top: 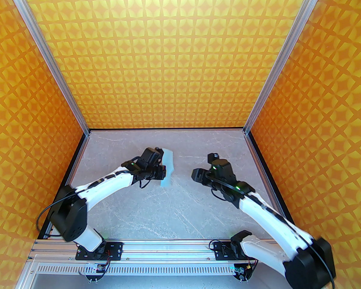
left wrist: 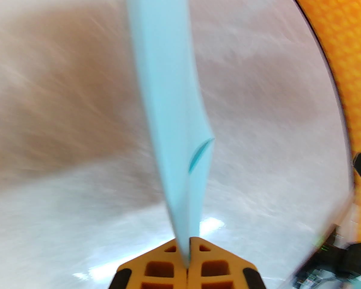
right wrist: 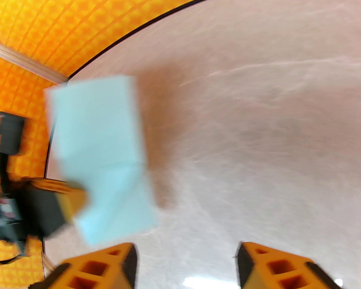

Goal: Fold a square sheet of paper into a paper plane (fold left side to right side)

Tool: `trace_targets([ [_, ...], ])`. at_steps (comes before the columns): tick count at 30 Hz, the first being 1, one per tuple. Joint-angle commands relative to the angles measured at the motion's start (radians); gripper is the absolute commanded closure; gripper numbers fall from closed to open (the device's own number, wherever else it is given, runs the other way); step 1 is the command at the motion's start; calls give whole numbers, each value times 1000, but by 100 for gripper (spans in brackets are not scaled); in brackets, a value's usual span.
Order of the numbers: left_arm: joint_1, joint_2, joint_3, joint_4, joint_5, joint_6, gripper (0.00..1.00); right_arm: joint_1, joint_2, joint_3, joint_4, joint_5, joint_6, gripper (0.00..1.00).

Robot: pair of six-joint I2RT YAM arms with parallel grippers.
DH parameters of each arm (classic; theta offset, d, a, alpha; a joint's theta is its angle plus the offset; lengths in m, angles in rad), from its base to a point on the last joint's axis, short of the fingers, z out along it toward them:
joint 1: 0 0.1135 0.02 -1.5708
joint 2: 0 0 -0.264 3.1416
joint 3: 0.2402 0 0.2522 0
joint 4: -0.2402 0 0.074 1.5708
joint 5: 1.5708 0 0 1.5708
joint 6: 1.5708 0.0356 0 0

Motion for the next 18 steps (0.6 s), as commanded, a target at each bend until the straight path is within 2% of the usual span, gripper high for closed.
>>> trace_targets([
  [1,-77,80,93,-366,-443,45,100,-12,-71,-35,-82,101,13,37],
  [5,-156,265,249,-602,-698,-69,100,-28,-149,-54,-128,162,25,36],
  [8,-198,397,367,-763,-823,-175,100,-40,-198,-61,-159,183,18,35],
  [13,-249,584,495,-841,-835,-222,100,-55,-246,-78,-188,199,13,35],
  [15,-269,645,541,-834,-803,-216,100,-59,-256,-85,-192,202,14,35],
  [16,-280,672,564,-820,-778,-203,97,-61,-260,-89,-192,202,13,35],
  [18,-296,702,596,-781,-713,-177,79,-62,-260,-93,-196,206,16,34],
])
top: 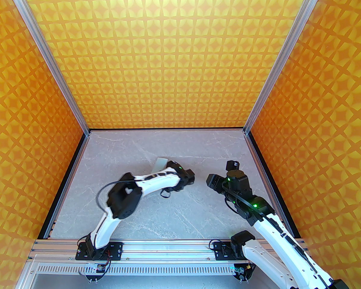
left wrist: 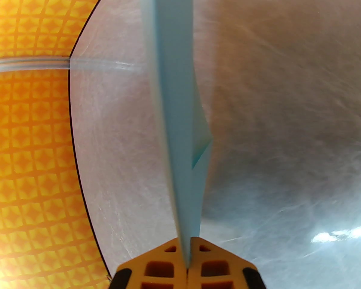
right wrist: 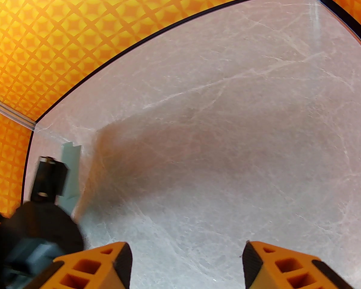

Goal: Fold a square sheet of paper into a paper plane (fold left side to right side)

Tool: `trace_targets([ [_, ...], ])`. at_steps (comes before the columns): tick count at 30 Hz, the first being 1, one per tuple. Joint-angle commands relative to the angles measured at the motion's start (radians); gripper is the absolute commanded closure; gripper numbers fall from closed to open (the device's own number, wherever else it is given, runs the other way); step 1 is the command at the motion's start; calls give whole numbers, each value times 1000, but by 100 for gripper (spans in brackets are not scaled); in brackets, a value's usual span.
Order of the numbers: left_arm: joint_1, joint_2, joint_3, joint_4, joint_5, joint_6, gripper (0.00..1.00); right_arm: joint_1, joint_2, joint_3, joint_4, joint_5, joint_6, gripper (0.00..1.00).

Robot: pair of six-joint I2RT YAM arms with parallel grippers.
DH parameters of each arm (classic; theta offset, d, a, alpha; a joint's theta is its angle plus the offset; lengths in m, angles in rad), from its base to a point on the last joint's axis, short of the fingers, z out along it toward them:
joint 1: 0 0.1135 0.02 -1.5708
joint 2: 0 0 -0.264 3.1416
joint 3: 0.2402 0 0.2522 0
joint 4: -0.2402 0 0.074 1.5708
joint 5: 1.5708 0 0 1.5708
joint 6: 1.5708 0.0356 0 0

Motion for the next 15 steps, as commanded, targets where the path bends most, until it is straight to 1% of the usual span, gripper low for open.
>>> trace_targets([
  [1,-32,23,59,13,78,10,70,-8,-9,-22,-27,29,7,34],
  [4,-47,-5,47,115,205,42,46,-9,-7,-24,-25,25,5,34],
  [8,-48,-97,1,235,372,62,40,-10,14,-33,6,-28,-4,33],
  [9,-45,-135,-22,277,419,66,36,-10,26,-35,18,-51,-6,34],
  [10,-38,-177,-55,313,456,63,36,-10,41,-40,41,-90,-12,35],
  [13,10,-316,-180,409,547,34,37,-9,114,-52,128,-238,-11,41],
  [15,64,-411,-292,477,601,22,38,-9,176,-60,197,-332,1,49],
])
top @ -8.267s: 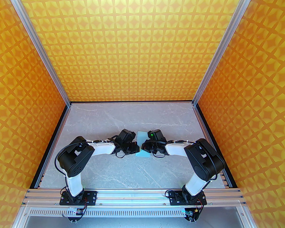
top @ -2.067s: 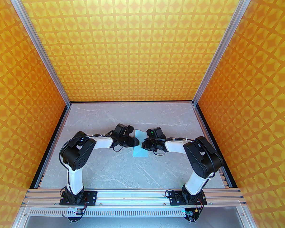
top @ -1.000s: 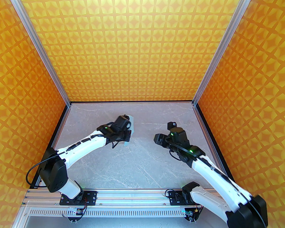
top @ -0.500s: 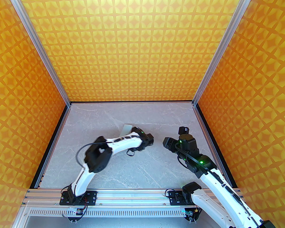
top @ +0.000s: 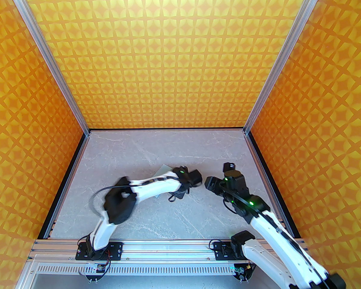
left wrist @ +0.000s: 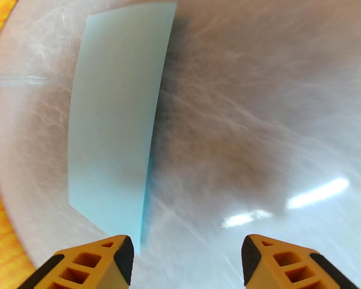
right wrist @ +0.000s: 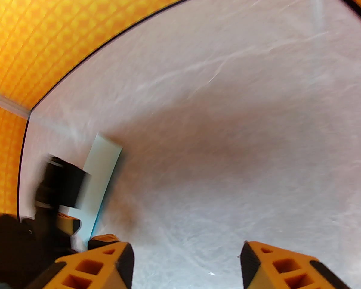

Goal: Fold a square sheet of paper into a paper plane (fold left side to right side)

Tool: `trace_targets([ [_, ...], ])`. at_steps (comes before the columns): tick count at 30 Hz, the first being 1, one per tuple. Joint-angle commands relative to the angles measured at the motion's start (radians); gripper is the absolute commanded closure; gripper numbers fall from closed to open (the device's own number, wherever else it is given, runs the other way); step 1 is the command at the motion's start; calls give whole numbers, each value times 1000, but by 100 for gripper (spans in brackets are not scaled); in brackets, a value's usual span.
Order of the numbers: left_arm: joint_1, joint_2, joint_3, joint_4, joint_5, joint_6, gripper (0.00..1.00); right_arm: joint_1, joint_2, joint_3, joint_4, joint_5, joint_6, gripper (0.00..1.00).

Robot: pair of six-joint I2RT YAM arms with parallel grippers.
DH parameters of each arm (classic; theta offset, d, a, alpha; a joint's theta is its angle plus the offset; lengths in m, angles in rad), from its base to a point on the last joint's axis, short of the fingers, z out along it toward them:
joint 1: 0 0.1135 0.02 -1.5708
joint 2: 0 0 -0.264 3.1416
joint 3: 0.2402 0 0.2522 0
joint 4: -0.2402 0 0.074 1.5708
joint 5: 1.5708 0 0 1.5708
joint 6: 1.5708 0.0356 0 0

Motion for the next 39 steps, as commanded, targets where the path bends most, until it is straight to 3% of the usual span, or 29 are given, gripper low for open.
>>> trace_targets([
  [1,103,-169,-166,167,165,-26,38,1,85,-29,158,-204,13,54],
  [6,282,-331,-426,326,270,4,39,77,249,-31,341,-264,96,76],
  [11,464,-425,-590,424,353,34,43,275,520,74,499,-227,188,100],
  [16,575,-490,-703,542,445,6,43,415,786,242,579,-185,262,100],
  [23,596,-488,-721,566,480,1,43,430,1008,384,632,-221,324,100],
  [30,598,-483,-721,569,490,3,42,440,1062,348,649,-232,371,100],
  [39,599,-504,-747,589,572,-5,41,403,1032,296,529,-251,240,100],
])
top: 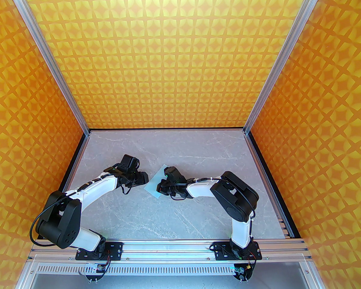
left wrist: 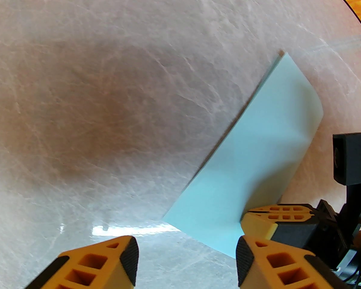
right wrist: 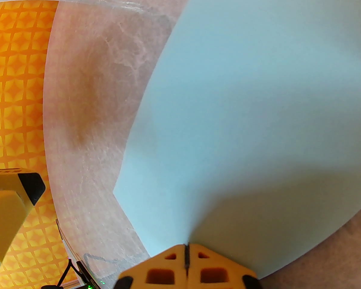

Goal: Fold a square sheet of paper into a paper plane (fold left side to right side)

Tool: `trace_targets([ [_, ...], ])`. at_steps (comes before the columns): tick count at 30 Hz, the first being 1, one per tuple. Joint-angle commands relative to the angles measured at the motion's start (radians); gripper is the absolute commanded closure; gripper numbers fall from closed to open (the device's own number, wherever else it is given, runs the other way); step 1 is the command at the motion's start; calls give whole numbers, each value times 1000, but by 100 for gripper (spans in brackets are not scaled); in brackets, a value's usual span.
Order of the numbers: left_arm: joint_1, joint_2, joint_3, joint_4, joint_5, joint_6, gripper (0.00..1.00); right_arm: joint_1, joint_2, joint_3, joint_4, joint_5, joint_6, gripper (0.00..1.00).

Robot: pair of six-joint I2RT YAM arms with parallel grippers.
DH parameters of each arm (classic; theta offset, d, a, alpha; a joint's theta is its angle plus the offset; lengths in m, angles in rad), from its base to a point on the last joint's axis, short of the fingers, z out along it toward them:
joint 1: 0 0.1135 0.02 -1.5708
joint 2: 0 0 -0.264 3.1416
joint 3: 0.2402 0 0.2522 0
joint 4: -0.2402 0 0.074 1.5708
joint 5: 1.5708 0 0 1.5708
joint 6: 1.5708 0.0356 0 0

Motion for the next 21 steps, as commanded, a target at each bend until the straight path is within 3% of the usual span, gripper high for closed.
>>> trace_targets([
  [1,7,-18,-29,29,70,-11,41,-34,-13,-39,-114,-26,-83,100],
  [9,6,36,-72,101,148,-40,41,-108,-49,-56,-193,-161,-246,100],
  [15,-25,39,-86,125,174,-39,41,-179,-127,-46,-356,-243,-435,100],
  [21,-43,32,-96,147,179,-65,40,-176,-216,-66,-311,-246,-355,100],
])
